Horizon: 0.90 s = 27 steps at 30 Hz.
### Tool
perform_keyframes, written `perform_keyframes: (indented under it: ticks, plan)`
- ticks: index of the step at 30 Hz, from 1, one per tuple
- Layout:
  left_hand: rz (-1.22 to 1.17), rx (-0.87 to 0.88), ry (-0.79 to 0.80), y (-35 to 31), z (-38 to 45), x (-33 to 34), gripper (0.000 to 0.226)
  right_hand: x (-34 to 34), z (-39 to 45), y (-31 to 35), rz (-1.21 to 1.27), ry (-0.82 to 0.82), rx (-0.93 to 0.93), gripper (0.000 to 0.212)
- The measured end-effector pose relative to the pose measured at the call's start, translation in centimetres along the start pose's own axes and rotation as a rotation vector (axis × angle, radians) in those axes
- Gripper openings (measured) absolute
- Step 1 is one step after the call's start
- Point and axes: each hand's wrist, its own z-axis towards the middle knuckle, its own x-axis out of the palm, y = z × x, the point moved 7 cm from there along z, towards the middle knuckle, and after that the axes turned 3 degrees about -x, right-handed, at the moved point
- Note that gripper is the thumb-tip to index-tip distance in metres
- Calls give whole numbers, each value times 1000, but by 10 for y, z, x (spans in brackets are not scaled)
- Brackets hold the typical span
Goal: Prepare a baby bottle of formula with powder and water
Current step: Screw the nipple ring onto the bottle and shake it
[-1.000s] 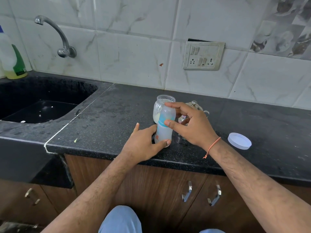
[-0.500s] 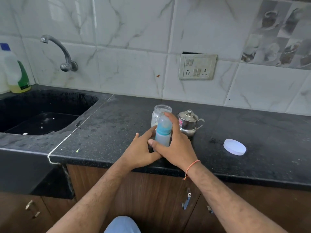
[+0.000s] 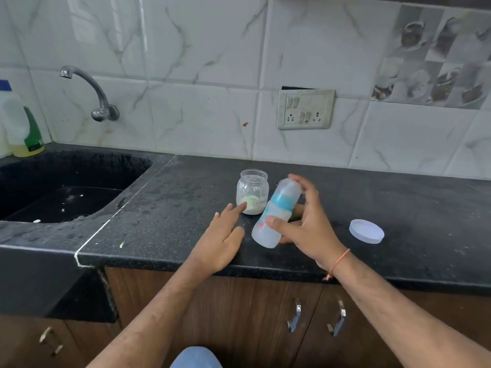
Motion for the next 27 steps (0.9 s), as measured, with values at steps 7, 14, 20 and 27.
perform_keyframes:
  ticks: [7,14,20,27]
  plan:
    - [282,70,23,-7,0,9,63,-15,6,4,131,-53,58,78]
    - [394,136,-37,-9,-3,11,67,-41,21,3,160,-146,67,77]
    - [363,138,-65,-10,-3,9,69,-56,29,10,184,-190,42,75]
    - [365,149,-60,-10,-4,8,68,-44,23,2,141,-143,46,74]
